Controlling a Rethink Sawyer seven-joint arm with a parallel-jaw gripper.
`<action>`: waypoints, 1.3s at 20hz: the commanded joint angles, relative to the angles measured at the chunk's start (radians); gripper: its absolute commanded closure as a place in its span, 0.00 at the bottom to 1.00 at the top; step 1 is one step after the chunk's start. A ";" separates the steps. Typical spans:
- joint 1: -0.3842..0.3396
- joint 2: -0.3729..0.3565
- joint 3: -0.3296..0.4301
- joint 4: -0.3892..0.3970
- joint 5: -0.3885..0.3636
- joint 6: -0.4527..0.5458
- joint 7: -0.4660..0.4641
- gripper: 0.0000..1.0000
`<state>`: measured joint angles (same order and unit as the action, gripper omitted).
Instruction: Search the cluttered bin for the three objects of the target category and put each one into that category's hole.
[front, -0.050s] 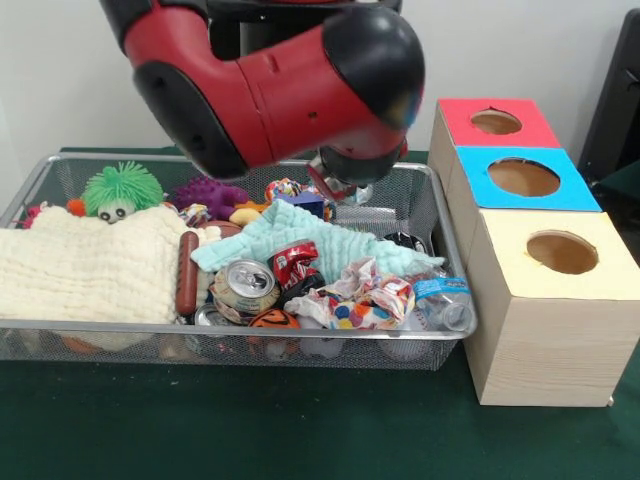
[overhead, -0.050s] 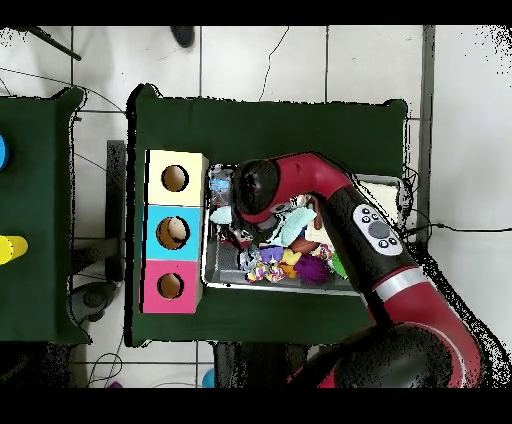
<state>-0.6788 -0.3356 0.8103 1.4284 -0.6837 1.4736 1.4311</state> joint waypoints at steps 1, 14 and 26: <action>-0.033 -0.023 0.069 0.037 0.027 -0.047 -0.310 1.00; -0.135 -0.025 0.195 0.142 0.136 -0.233 -0.236 1.00; -0.095 -0.132 0.201 0.110 0.198 -0.072 -0.206 1.00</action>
<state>-0.7920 -0.4236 0.9834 1.5217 -0.5101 1.3144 1.4311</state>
